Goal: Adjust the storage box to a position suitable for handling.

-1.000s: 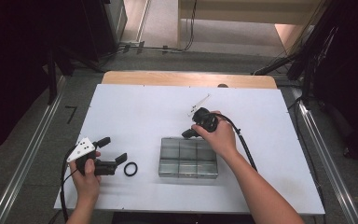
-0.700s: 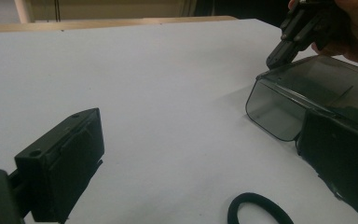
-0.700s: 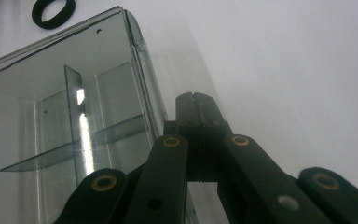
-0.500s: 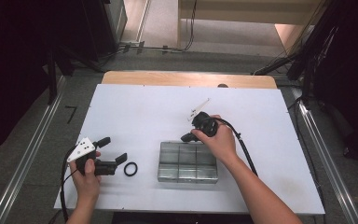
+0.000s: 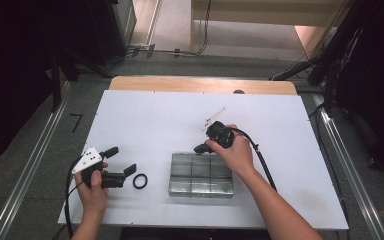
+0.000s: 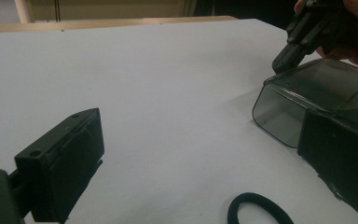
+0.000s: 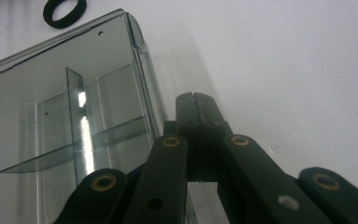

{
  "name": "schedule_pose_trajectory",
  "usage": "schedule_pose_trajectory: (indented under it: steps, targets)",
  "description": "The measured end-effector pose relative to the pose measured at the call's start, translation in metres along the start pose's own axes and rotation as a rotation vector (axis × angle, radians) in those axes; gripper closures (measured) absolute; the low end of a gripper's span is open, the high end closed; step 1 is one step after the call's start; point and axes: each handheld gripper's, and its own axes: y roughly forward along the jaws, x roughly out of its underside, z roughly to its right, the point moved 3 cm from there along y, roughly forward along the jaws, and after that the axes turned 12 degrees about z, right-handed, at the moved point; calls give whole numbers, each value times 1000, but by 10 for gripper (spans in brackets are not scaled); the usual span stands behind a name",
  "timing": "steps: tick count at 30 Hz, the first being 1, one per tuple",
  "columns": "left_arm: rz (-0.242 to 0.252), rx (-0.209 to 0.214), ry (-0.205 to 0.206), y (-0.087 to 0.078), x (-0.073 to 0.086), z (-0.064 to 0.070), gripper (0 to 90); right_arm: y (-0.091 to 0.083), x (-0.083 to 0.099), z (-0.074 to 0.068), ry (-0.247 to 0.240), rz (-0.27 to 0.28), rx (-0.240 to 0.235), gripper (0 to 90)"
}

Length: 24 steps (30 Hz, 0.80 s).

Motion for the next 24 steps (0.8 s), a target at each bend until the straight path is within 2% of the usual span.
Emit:
schedule_pose_trajectory:
  steps: [2,3,5,6,9,11,12,13,14,15,16,19,24]
  targets:
    - [0,0,1,0,0,0,2,-2,0,-1,-10,14,21,870]
    - [0,0,0,0,0,0,2,-3,-1,-1,-12,27,41,791]
    - [0,0,1,0,0,0,2,-5,-1,-1,-11,36,55,790]
    - [0,0,1,0,0,0,2,-7,-1,0,-16,64,55,741]
    - [0,0,1,0,0,0,2,-11,-2,-1,-6,86,66,700]
    - [0,0,0,0,0,0,2,-18,-3,-3,0,137,79,576]
    - [-1,0,0,0,0,0,2,-18,-3,-3,0,137,79,576]
    - [-1,0,1,0,0,0,2,-23,-3,-5,1,176,80,474]
    - [-1,0,1,0,0,0,2,-23,-3,-5,1,176,80,474]
    - [0,0,1,0,0,0,2,-29,-3,-9,-11,218,88,387]
    - [1,0,3,0,0,0,2,-29,-3,-9,-11,218,88,387]
    - [6,2,5,-1,-1,1,2,-37,0,-14,-15,279,91,265]
    - [5,4,2,-2,-2,1,2,-50,9,-24,-18,371,134,135]
